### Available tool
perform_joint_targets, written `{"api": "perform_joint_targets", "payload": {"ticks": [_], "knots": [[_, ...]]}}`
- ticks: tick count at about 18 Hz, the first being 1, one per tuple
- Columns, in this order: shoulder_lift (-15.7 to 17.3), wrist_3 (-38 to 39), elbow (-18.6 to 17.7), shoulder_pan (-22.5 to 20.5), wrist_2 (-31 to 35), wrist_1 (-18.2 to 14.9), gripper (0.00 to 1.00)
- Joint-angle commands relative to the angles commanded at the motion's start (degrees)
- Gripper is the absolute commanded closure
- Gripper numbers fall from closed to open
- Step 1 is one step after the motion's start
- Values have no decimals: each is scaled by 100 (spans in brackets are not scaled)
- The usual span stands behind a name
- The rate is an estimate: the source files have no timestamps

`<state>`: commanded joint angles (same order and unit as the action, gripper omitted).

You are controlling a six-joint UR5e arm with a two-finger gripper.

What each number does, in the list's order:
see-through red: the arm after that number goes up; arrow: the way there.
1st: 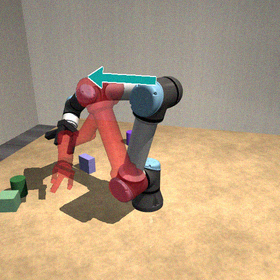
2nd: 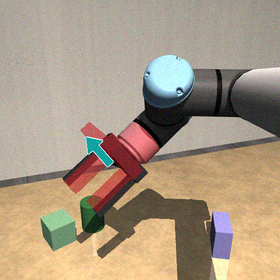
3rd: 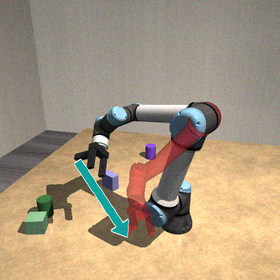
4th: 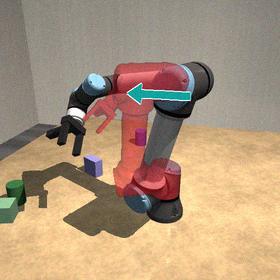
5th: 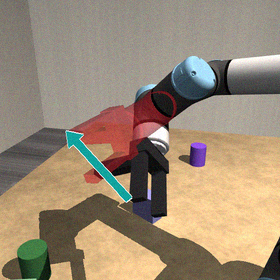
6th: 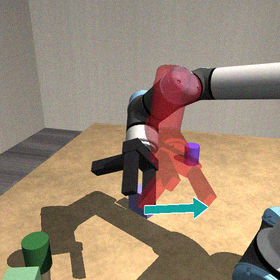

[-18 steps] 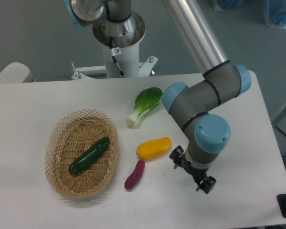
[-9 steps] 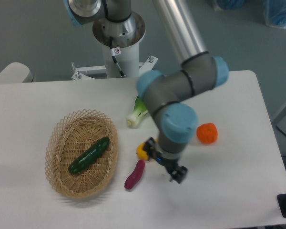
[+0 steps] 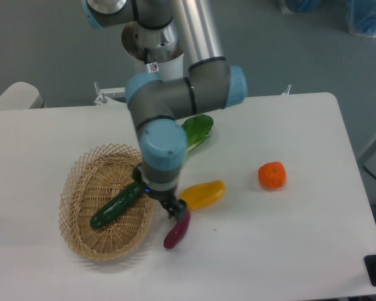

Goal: Pick up the cucumber from the basket
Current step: 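Lower the gripper onto the green cucumber and close on it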

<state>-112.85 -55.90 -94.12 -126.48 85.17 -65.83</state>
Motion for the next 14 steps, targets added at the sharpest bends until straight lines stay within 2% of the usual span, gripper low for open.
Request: {"api": "perform_joint_targets", "payload": {"ticks": [2,5,14], "knots": [[0,245,-246,123,9,210,0],[-17,492,-580,229,35,764,0],[-184,844,-713,414,62,862,0]]}}
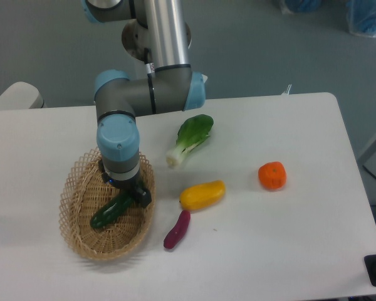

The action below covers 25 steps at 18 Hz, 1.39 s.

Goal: Pick up the cucumber from the basket
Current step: 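Lower the gripper onto the green cucumber and close on it, then lift the cucumber out of the basket and carry it away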

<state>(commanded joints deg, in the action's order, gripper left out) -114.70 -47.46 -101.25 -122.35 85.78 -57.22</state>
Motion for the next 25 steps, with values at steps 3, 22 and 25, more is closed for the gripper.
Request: {"api": "perform_joint_targets", "payload": {"ticks": [3,22,25], "knots": [[-61,158,-9,9,0,17,0],[342,334,61,-96,-18,44,86],[456,317,97,-193,-9,0,86]]}}
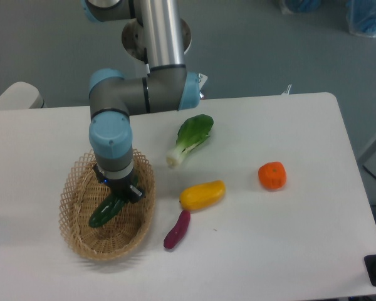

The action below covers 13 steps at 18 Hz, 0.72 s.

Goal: Pick up the cucumber from the basket
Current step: 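Lift the cucumber out of the basket and carry it away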

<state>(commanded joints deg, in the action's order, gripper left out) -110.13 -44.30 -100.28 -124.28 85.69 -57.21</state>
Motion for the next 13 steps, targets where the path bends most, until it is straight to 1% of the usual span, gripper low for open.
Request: {"api": "perform_joint_targets", "payload": {"ticks": [1,3,6,8,11,13], "knots": [[18,-35,61,-18,9,-79,86],[36,-79,271,-131,26,-342,86],[-34,-97,746,-290,26,-773,86],[-157,-254,1053,-448,26,-1071,86],[-394,-719,1528,-746,35,-1546,86],[-587,-1071,1905,-931,35,-1810,86]]}}
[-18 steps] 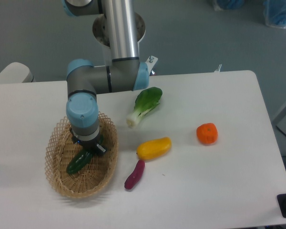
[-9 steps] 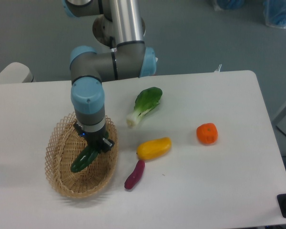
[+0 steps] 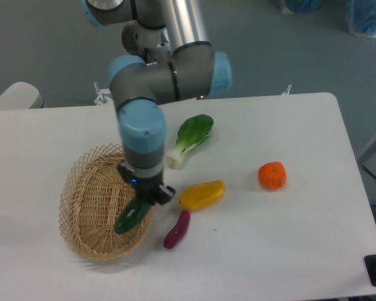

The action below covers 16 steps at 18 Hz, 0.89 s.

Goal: Pick up the cucumber from the basket
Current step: 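Lift the cucumber out of the basket and carry it away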

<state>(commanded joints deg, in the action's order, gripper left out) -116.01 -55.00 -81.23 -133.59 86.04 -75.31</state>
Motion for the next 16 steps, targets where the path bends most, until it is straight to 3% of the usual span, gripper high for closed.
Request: {"api": "perform_joint_targets", "payload": {"ticks": [4,16], "knots": [[-334,-773,730,-255,132,-379,86],[-1283,-2461,1689,-932,202,-327,87]]}}
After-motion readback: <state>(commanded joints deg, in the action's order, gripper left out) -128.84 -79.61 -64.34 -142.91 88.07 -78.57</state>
